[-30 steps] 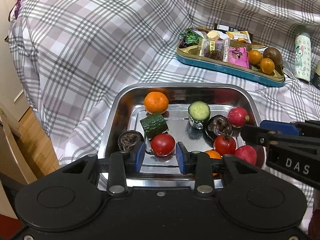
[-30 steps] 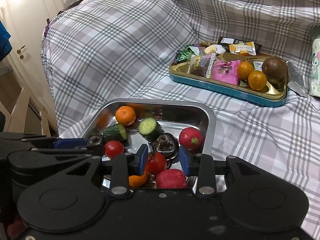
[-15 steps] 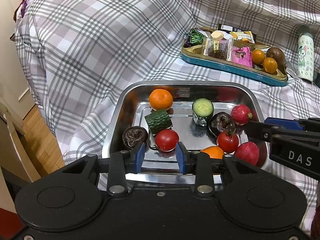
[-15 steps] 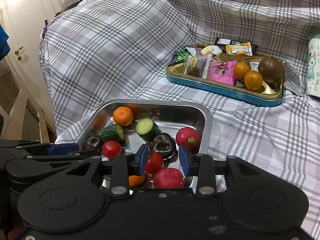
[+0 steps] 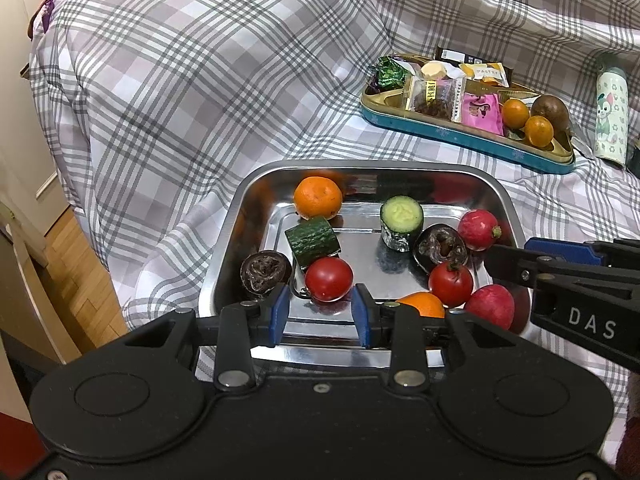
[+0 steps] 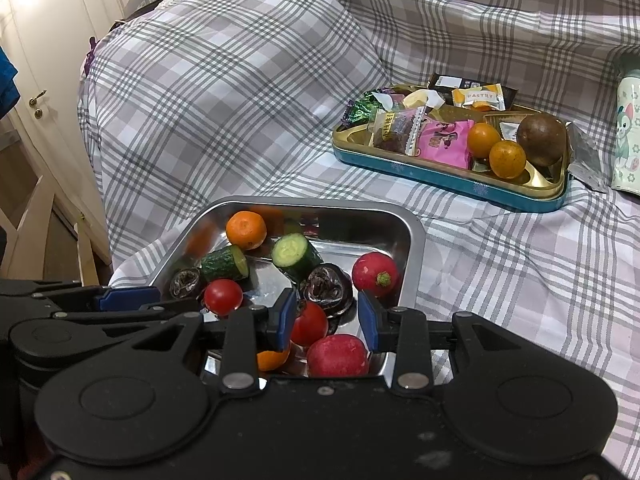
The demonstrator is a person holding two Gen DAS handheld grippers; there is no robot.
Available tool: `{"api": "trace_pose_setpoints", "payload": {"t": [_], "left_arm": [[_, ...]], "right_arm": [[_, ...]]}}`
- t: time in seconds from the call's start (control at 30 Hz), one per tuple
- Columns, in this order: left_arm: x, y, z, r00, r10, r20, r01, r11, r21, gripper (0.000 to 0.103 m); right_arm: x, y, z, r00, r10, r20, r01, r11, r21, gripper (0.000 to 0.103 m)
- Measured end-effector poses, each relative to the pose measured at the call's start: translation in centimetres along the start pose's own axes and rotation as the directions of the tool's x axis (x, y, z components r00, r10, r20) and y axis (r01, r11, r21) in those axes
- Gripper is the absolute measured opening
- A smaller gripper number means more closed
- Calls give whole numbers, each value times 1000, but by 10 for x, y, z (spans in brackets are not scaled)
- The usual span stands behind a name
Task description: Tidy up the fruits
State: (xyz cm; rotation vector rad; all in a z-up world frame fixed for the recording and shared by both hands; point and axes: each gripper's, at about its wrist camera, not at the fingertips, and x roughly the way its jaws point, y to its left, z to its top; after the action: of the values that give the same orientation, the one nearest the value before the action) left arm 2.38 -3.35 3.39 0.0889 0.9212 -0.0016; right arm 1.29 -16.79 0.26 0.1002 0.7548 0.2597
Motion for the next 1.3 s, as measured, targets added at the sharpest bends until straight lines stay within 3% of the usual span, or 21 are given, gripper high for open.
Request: {"api": "trace_pose_setpoints", "payload": {"t": [1.3], "left_arm": [[-2,-2,-1,1000,6,12,-6,1000,-13,43]], "right_arm": [[4,0,0,1000,-14,-19,14,1000,1,38]]}}
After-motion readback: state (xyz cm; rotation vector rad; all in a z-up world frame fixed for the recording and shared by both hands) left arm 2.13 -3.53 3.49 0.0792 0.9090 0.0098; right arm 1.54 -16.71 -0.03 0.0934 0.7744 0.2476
